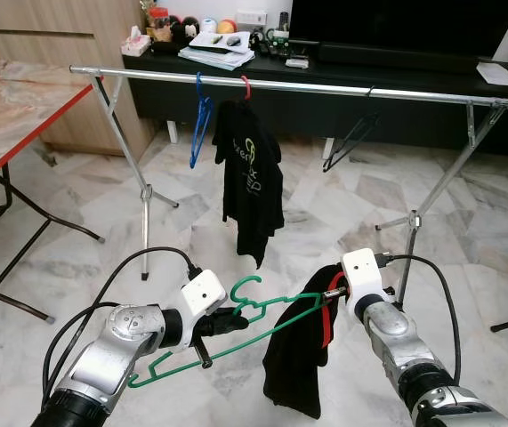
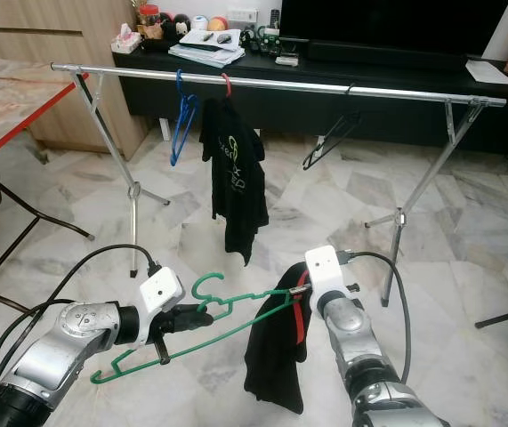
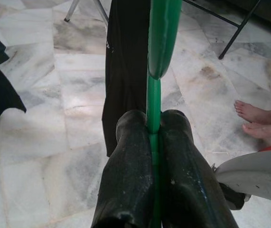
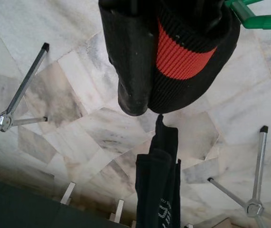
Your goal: Hang hanger
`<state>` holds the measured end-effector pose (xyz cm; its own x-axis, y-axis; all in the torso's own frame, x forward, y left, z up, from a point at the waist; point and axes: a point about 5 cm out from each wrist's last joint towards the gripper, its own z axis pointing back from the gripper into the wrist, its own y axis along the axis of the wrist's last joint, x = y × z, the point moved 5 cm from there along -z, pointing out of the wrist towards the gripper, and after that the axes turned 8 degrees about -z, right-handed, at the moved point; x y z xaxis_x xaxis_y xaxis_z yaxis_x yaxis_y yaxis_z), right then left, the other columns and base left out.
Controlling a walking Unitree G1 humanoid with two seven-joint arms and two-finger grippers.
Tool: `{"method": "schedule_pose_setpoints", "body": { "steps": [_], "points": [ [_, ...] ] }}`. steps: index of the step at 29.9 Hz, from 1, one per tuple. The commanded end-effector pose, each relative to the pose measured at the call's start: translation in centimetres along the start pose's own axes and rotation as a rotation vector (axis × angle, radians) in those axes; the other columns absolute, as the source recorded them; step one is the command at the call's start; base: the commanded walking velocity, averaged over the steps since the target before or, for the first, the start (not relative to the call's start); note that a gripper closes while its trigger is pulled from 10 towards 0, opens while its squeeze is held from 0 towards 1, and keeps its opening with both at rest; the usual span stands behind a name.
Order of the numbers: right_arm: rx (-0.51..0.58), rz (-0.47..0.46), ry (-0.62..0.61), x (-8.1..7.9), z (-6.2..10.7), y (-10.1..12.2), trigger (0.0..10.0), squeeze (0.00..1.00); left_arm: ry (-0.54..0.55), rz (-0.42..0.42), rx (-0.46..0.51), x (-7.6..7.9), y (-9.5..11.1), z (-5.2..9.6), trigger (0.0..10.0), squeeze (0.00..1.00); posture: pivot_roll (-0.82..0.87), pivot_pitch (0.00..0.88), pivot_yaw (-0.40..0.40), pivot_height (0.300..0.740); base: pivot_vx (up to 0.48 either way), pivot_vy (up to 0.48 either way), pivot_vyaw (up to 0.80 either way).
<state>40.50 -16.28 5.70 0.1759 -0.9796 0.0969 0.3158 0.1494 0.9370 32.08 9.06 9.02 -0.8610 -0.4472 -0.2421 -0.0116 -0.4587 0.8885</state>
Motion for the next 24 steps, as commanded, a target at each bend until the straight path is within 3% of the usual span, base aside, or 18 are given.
{"method": "schedule_pose_setpoints", "body": {
  "steps": [1, 24],
  "points": [
    [-0.002, -0.018, -0.03, 0.83, 0.12, -0.07, 10.0, 0.0, 0.018, -0.006, -0.029, -0.19, -0.4, 0.3, 10.0, 0.0, -0.04, 0.098, -0.045, 0.74, 0.0, 0.0, 0.0],
    [-0.016, 0.009, -0.051, 1.36, 0.38, -0.7, 10.0, 0.0, 0.038, -0.023, -0.058, -0.24, -0.84, 0.28, 10.0, 0.0, -0.04, 0.1, -0.043, 0.74, 0.0, 0.0, 0.0]
  ]
}}
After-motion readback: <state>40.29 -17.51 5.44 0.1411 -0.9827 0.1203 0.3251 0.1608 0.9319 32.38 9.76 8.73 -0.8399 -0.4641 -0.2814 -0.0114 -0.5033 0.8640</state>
